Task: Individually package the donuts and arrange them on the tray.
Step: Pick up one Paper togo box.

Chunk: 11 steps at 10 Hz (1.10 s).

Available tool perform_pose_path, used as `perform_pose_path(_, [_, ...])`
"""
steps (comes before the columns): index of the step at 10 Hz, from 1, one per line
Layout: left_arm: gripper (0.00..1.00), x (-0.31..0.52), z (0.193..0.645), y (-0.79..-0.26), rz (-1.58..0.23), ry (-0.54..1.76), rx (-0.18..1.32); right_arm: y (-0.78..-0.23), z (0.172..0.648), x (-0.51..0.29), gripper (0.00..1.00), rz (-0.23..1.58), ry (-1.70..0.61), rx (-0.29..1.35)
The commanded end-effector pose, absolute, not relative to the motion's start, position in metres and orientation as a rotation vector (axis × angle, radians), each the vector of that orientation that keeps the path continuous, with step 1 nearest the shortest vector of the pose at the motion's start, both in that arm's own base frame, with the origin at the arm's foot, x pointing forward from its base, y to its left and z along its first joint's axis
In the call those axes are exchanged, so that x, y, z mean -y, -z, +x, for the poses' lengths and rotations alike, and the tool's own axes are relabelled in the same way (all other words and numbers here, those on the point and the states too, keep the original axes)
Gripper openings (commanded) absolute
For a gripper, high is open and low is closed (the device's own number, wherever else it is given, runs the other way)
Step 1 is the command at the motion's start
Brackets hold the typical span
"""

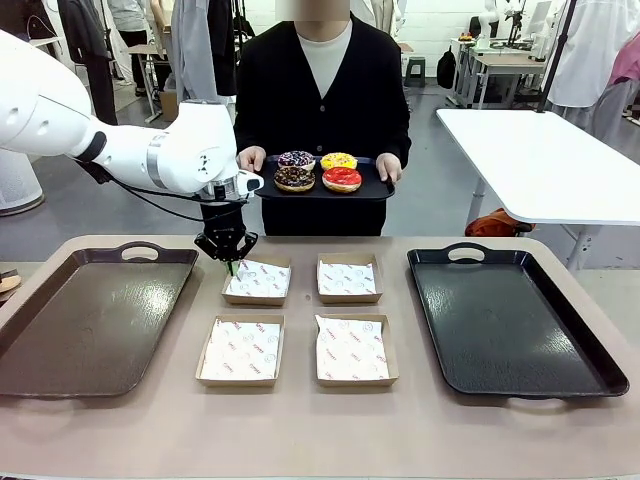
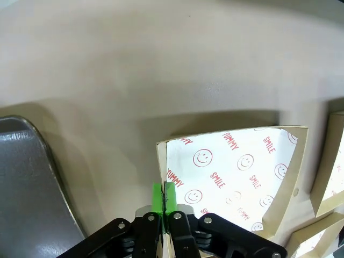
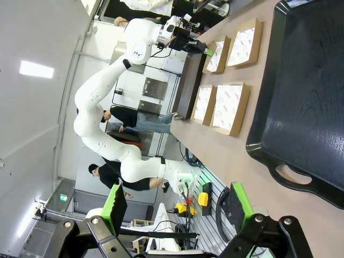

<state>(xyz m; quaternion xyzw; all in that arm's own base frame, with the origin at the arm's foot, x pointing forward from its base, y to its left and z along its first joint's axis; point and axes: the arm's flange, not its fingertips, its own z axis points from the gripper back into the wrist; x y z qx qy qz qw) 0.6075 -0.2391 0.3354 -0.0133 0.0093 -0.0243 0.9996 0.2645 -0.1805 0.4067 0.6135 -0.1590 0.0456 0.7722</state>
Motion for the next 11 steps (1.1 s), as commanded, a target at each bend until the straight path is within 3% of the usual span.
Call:
perform_pose_path(1, [0.00,0.238,0.603,-0.366,0.006,0.016,-0.055,-0.407,0.265,0.181,1.00,1.340,-0.096,0.354])
perform_pose_path(7, [0.00,0.209,0.577,-0.489,-0.094,0.044,-0.002,-0.407,0.265,0.181,1.00,1.340,-0.096,0.354])
perform_pose_path(11, [0.00,0.210,0.573,-0.505,-0.087,0.029,0.020,-0.407,0.265,0.181,1.00,1.340,-0.096,0.354])
